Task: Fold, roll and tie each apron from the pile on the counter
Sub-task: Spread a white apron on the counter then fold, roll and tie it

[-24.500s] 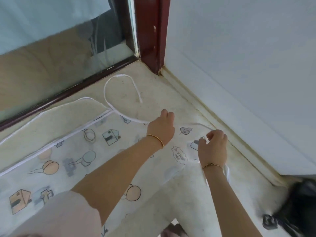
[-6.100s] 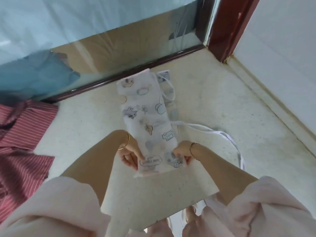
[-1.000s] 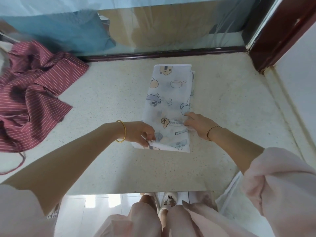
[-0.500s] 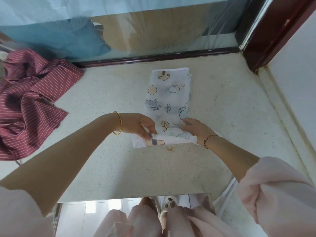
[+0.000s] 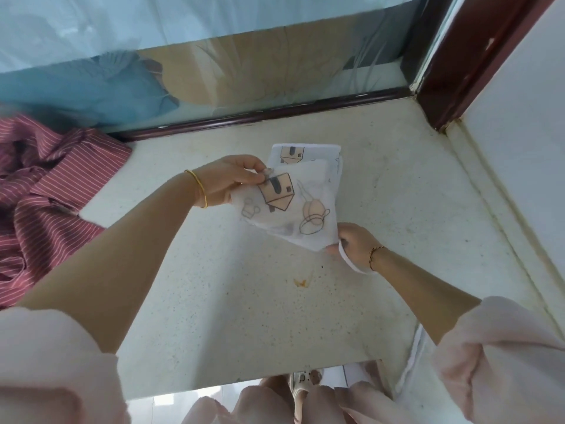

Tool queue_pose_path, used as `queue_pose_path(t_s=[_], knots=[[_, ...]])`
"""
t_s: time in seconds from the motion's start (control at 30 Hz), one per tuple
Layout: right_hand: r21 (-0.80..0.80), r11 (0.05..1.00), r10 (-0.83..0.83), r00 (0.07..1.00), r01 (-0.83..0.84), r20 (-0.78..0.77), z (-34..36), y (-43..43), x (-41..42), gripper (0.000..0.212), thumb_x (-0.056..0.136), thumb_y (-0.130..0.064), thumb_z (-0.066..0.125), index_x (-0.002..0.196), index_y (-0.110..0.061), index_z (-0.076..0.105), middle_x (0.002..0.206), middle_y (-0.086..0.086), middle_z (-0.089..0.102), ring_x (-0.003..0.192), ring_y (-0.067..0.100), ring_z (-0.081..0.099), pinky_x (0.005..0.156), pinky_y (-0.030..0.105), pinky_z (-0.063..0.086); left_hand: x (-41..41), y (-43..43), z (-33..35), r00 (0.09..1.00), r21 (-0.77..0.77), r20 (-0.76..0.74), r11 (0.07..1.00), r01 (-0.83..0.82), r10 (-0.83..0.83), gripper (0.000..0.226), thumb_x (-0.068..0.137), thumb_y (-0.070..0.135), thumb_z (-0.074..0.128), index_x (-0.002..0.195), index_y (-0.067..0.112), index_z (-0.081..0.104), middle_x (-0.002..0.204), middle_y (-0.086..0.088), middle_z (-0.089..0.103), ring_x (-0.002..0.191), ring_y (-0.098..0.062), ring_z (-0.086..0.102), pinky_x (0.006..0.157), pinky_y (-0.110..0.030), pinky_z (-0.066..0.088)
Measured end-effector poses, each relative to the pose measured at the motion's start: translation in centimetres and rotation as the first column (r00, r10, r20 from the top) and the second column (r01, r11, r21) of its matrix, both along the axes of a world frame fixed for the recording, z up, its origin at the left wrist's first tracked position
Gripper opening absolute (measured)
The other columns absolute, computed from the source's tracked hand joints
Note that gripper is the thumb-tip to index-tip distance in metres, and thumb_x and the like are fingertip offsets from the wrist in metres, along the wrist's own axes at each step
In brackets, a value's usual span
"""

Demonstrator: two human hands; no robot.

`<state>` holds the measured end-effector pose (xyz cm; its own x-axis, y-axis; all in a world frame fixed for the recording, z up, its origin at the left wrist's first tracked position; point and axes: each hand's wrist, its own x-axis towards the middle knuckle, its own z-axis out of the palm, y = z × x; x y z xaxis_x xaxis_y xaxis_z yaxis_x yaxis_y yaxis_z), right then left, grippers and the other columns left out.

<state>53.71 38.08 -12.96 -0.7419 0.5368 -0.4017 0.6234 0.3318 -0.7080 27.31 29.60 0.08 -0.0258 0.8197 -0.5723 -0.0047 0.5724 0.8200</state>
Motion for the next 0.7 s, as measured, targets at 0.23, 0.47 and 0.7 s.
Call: queue_pose_path(t_s=[0.23,0.47,0.7], knots=[[-0.238,0.86,-0.458,0.889,0.451,0.028,-0.8,0.8,-1.1,0.004,0.092,-0.02,0.056,0.095,-0.018,0.058,0.094,0.0,0.062,0.088,0.016,0.056,0.074,0.025,0.044,-2.0,3.0,-6.8,0.893,-0.047,0.281,0.934,-0.354,0.353,0.076,0.087,0.071,0.027,0.123,0.011,0.055,0.116,-0.007,0.066,0.111,-0.027,0.059,0.099,-0.042,0.042],[-0.224,0.799,-0.543,0.829,0.558,0.131,-1.3,2.0,-2.8,0.02,0.093,-0.017,0.056,0.11,-0.008,0.059,0.098,0.003,0.063,0.097,0.023,0.059,0.091,0.038,0.048,-1.9,2.8,-11.8,0.969,-0.15,-0.215,0.985,0.089,-0.121,0.059,0.072,0.051,0.068,0.116,0.013,0.058,0.109,-0.003,0.065,0.09,-0.019,0.058,0.078,-0.03,0.045],[-0.167,0.793,-0.573,0.811,0.585,0.119,-1.1,2.0,-3.7,0.015,0.089,-0.015,0.058,0.078,-0.009,0.05,0.075,0.006,0.049,0.073,0.02,0.047,0.067,0.03,0.038,-2.2,0.8,-12.7,0.993,-0.199,0.073,0.977,-0.081,0.097,0.037,0.08,0.008,0.07,0.114,0.0,0.058,0.114,-0.015,0.065,0.106,-0.031,0.062,0.09,-0.035,0.051]])
